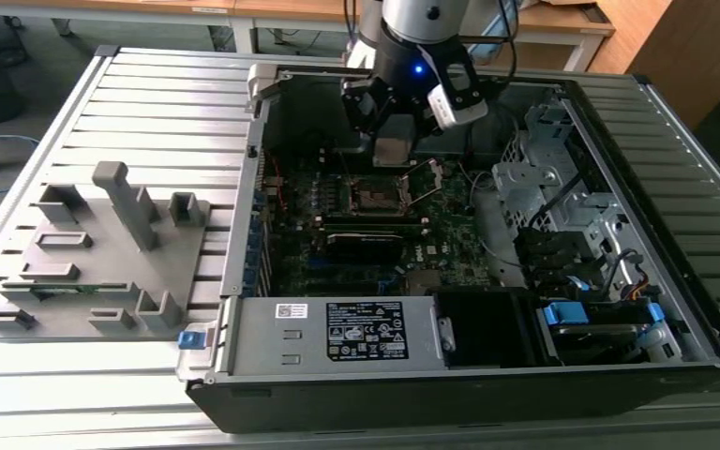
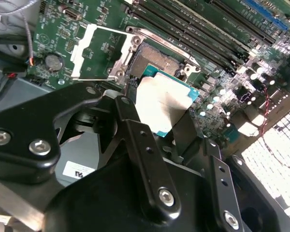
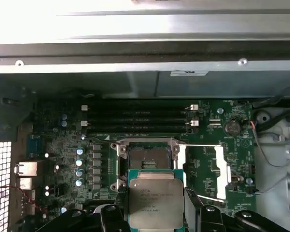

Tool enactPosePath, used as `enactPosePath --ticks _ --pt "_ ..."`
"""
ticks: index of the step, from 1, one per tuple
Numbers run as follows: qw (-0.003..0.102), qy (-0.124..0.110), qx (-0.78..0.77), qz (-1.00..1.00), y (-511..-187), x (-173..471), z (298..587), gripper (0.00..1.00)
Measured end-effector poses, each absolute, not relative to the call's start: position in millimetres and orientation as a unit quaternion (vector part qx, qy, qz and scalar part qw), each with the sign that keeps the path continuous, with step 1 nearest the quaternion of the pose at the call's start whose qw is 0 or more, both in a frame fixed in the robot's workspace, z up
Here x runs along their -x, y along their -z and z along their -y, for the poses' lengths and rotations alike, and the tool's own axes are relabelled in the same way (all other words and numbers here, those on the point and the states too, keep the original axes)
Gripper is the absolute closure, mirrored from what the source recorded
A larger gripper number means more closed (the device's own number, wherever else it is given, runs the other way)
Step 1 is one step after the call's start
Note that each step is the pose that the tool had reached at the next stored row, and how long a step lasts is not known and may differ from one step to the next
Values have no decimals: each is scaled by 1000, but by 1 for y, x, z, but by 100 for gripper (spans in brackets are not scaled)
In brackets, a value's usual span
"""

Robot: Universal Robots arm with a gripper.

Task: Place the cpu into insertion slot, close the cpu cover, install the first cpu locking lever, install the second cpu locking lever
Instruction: 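Place the cpu into insertion slot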

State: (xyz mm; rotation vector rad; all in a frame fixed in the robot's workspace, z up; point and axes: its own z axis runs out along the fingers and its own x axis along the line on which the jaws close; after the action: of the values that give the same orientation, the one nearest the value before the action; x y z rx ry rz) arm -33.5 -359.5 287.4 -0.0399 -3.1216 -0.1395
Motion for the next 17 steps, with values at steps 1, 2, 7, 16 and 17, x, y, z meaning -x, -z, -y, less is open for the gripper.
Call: enactPosePath --ticks 1,2,7,16,17 --pt "8 45 13 999 -286 35 359 46" --pt "8 45 13 999 -285 36 359 46" --pt "8 45 13 999 -277 38 358 46" --pt "8 45 13 999 -263 38 358 46" --pt "8 44 13 999 -263 38 358 46"
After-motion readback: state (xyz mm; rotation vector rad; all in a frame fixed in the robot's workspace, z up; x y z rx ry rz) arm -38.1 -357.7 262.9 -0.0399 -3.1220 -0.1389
